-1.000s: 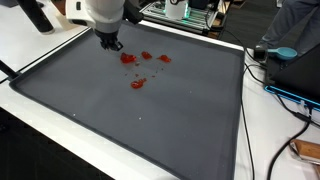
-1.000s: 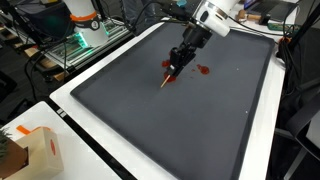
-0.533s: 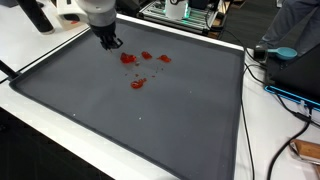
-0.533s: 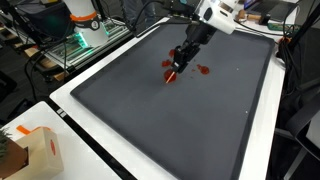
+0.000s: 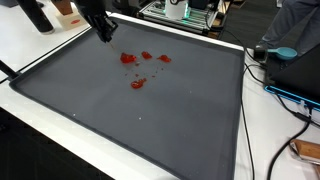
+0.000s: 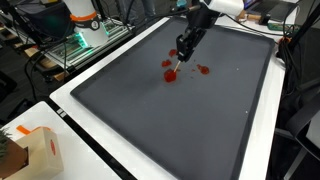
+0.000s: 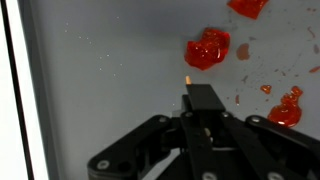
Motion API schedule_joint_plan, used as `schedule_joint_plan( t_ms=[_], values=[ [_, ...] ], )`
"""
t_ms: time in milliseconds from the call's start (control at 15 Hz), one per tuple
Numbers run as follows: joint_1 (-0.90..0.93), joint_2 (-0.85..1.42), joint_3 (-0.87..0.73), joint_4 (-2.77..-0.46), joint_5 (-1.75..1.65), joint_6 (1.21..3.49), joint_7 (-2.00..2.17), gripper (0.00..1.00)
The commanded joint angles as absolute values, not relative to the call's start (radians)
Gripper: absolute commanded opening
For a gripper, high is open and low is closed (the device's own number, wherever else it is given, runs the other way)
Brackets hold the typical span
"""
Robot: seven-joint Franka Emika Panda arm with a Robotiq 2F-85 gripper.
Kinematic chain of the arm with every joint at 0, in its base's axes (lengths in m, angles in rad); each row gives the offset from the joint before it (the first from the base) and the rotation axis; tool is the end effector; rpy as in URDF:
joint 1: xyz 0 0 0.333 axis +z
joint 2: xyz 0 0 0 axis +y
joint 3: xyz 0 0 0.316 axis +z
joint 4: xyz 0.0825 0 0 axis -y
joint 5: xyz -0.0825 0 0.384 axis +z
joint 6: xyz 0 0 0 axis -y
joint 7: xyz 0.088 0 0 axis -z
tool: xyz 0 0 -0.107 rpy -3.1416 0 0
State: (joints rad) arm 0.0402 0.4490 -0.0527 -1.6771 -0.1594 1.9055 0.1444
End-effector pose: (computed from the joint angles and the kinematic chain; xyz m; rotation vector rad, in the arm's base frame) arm 0.6441 -0.0163 0.3273 2.9415 -0.1251 -0.3088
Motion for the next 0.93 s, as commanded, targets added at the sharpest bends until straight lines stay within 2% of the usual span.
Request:
schedule_joint_plan(
  t_ms=[0,867],
  values=[
    [-0.01,0.368,-0.025,-1.734,-0.064,1.928,0.043,0.03],
    [-0.049,0.214,-0.009,-1.839,0.085,1.926,-0.238,0.03]
  ],
)
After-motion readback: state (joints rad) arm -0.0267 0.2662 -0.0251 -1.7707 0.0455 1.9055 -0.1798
